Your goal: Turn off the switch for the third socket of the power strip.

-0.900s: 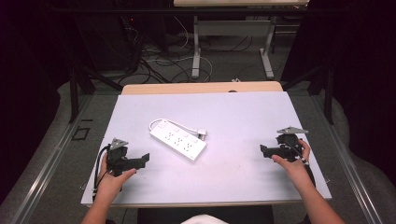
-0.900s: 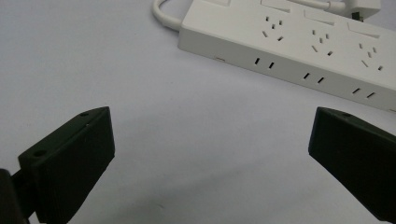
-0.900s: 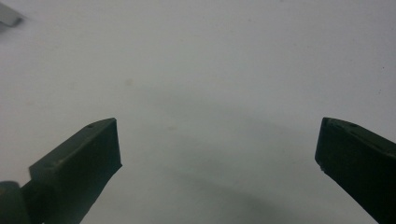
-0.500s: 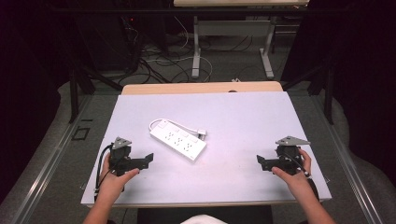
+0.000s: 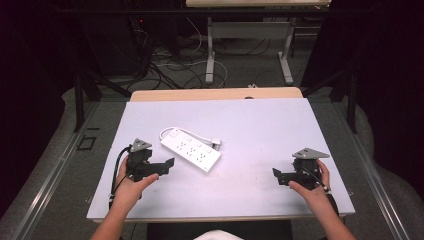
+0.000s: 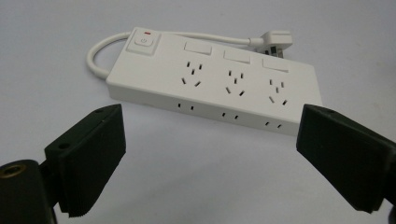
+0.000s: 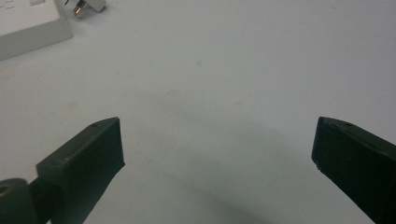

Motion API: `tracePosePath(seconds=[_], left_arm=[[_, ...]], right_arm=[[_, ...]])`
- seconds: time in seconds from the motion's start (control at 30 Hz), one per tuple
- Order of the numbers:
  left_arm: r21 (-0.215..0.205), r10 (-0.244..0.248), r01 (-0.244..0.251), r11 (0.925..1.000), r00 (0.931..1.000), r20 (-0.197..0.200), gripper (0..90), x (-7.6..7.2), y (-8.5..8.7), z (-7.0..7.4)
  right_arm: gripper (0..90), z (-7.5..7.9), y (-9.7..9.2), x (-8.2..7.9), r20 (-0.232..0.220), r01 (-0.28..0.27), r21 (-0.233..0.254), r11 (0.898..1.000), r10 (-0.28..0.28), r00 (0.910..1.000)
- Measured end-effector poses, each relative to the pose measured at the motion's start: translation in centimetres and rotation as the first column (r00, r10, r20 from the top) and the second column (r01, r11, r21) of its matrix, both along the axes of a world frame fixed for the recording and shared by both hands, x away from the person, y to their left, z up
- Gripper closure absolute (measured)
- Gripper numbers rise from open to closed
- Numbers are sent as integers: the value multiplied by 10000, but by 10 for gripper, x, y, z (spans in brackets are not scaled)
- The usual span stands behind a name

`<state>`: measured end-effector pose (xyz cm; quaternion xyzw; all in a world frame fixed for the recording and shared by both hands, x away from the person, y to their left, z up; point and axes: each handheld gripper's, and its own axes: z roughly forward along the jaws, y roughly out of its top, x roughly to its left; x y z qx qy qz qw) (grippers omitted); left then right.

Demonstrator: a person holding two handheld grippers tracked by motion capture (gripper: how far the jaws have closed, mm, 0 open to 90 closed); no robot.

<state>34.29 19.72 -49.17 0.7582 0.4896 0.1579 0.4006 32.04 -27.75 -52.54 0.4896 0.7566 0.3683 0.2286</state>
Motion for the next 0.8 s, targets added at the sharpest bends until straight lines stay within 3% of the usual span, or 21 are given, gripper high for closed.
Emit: tracePosePath(seconds=[0.07,0.2,0.8], left_arm=[[-45,5,-5,10000,10000,5,104,1,-2,1],[254,-172,167,9995,9997,178,139,5,-8,10],[98,-442,442,9990,9990,9,220,26,-30,30]], right_arm=[[19,-1,2,0,-10,-35,-18,10000,35,10000],[23,-3,3,0,-69,-80,-112,9999,79,9999],[37,-5,0,0,-101,80,31,10000,-80,9999]])
